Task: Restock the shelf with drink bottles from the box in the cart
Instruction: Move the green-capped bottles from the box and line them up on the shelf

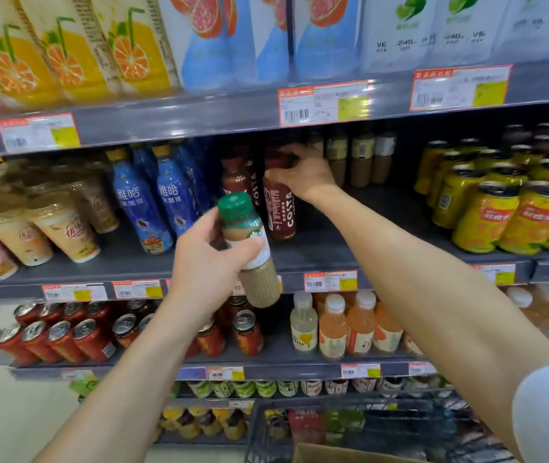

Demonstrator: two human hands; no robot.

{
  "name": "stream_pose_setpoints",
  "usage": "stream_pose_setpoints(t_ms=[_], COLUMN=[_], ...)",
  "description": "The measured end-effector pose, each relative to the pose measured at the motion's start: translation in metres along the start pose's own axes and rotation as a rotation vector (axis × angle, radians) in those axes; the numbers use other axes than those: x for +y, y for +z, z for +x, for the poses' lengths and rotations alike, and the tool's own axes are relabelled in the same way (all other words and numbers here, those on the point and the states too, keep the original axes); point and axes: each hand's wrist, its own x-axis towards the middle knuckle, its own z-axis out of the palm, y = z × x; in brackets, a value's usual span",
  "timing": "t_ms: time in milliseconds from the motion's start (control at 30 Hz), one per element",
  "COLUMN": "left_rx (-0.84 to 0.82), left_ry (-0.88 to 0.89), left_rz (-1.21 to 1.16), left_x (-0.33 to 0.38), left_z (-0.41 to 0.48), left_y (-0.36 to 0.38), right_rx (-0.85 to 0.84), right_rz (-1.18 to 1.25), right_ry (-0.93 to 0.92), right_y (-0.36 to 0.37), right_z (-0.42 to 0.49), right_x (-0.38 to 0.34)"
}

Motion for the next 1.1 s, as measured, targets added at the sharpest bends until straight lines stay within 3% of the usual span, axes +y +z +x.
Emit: stream_pose_setpoints(t_ms=[467,800,1100], left_rx=[0.035,-0.007,-0.069], left_ry=[0.024,-0.023,-0.031], left_rz=[-0.009,0.037,0.015], left_x=[-0.016,-0.042,-0.042], left_z=[0.081,0.074,0.07], left_y=[0.012,0.017,0.021], right_rx=[-0.087,-0.18,-0.143], right_rz=[0.139,-0.074,-0.166], right_ry=[0.143,0.182,0.218], right_y=[0.007,0.026,0.032], right_z=[-0.022,-0.052,-0.054], right_x=[0.034,0.055,0.056])
